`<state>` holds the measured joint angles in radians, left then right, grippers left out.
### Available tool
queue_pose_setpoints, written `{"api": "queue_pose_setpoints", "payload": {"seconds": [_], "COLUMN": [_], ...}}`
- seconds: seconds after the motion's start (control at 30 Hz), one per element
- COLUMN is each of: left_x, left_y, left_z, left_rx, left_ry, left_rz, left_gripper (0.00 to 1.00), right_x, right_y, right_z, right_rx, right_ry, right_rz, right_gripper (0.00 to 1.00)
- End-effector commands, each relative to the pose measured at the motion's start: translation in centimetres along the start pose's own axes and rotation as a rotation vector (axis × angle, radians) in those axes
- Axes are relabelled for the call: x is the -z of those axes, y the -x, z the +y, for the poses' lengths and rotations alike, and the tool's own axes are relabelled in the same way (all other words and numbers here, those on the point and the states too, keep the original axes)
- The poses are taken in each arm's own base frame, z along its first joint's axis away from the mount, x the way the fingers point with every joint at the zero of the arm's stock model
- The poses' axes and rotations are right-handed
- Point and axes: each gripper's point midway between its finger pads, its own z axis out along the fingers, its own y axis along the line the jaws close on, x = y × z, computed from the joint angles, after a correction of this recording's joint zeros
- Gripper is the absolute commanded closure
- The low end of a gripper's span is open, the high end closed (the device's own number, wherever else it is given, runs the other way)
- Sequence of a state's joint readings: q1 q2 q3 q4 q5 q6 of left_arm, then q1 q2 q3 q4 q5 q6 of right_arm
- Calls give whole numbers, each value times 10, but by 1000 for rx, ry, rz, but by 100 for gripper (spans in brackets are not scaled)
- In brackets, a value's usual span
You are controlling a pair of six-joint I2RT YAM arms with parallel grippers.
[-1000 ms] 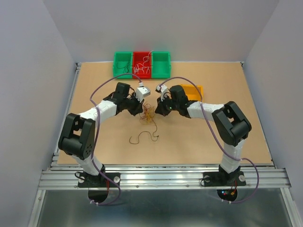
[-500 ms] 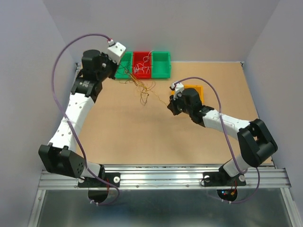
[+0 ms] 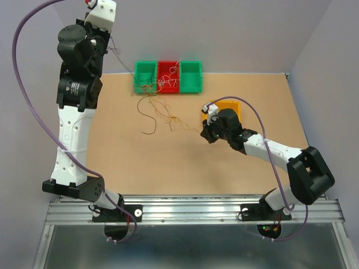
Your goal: Untangle the cables
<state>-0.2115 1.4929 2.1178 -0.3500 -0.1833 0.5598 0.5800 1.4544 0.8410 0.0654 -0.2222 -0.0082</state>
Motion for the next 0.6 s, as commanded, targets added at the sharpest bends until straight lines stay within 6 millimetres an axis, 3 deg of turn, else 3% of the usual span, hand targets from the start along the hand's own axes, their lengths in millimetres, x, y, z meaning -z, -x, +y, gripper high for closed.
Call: {"api": "queue_pose_setpoints", "payload": {"seconds": [0.0, 0.1, 0.17, 0.3, 0.33, 0.37, 0.47, 0.5, 0.57], "left_x": [38, 42, 42, 47, 48, 48, 58, 61, 75], "left_y": [31, 22, 17, 15, 16, 15, 22, 22, 26], "left_z": [43, 20, 17, -13, -16, -21, -47, -58, -82], "left_rx": [11, 16, 20, 36, 45, 52, 70, 80, 122], "left_ry": [150, 87, 87, -51, -62, -83, -233, -286, -414], "left_rz": [-127, -125, -109, -150, -154, -152, -208, -217, -251], "left_gripper": [100, 100, 100, 100, 100, 100, 100, 100, 100], "right_x": [0, 6, 9, 17, 18, 20, 23, 24, 25], "right_y": [-17, -10, -10, 4, 6, 6, 24, 24, 42], "right_z": [0, 5, 8, 19, 22, 24, 32, 42, 55], "right_rx": [9, 23, 24, 51, 58, 60, 100, 120, 189], "right_ry": [-19, 3, 17, 75, 87, 102, 141, 202, 280], "right_rz": [66, 42, 35, -22, -32, -41, -126, -142, -233], "right_gripper": [100, 100, 99, 87, 81, 55, 39, 32, 27]}}
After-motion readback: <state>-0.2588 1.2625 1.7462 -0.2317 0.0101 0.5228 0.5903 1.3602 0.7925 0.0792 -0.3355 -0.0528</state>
